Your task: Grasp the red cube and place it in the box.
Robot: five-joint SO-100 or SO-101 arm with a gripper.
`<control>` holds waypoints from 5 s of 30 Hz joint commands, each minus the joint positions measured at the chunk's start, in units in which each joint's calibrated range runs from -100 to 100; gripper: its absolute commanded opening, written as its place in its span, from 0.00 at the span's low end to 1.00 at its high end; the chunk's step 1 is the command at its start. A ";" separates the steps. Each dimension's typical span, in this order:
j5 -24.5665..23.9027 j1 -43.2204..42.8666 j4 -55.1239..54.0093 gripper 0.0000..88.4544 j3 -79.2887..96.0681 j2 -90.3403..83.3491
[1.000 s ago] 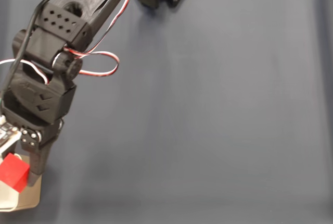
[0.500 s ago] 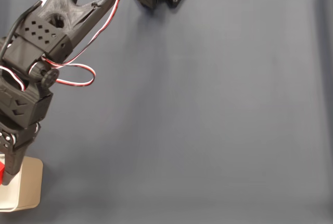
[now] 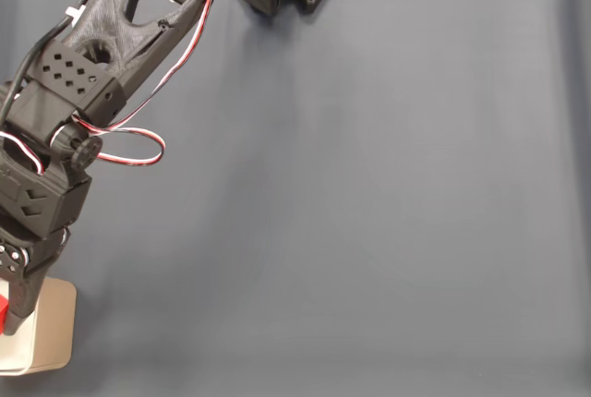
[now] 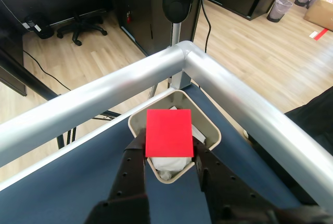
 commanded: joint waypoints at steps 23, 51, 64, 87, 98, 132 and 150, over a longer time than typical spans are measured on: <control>1.22 1.01 -2.21 0.01 -7.84 4.90; -2.44 1.79 -3.20 0.37 -7.84 2.39; -2.59 2.01 -3.77 0.47 -7.20 1.17; -1.12 2.08 -5.98 0.47 -6.93 0.74; -1.07 2.08 -6.15 0.37 -6.93 -0.04; -1.32 -16.03 -3.77 0.00 19.07 -27.42; -0.39 -26.12 -5.98 0.00 46.26 -49.17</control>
